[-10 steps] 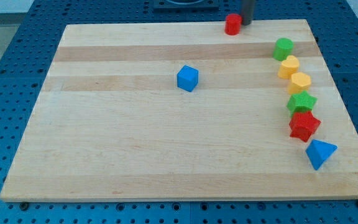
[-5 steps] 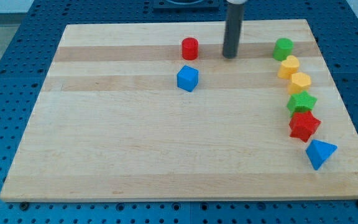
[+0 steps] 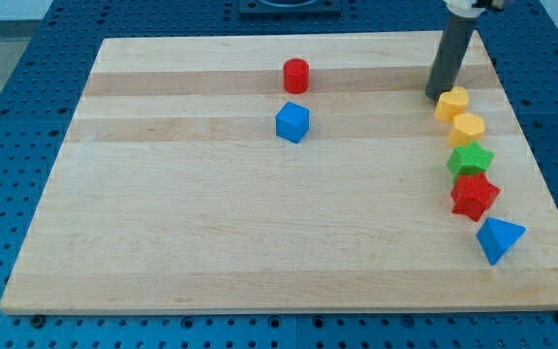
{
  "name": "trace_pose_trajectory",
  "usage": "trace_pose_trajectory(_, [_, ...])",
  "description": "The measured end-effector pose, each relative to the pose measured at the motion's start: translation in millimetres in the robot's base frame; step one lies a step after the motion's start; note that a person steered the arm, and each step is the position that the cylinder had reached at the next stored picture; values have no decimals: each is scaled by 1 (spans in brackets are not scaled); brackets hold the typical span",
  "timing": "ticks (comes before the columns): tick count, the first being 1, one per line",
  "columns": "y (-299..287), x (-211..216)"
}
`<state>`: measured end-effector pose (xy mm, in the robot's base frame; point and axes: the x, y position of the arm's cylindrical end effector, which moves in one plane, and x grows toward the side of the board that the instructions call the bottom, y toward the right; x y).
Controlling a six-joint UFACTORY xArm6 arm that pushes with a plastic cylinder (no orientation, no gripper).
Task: Pus the green circle to the top right of the board
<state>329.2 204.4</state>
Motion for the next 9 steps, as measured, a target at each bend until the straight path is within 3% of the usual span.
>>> trace_pose_trajectory(2, [2,-49])
trace_pose_trajectory(4, [30,-9])
trace_pose_trajectory(6, [38,-56])
trace_pose_trajectory(9, [36,-88])
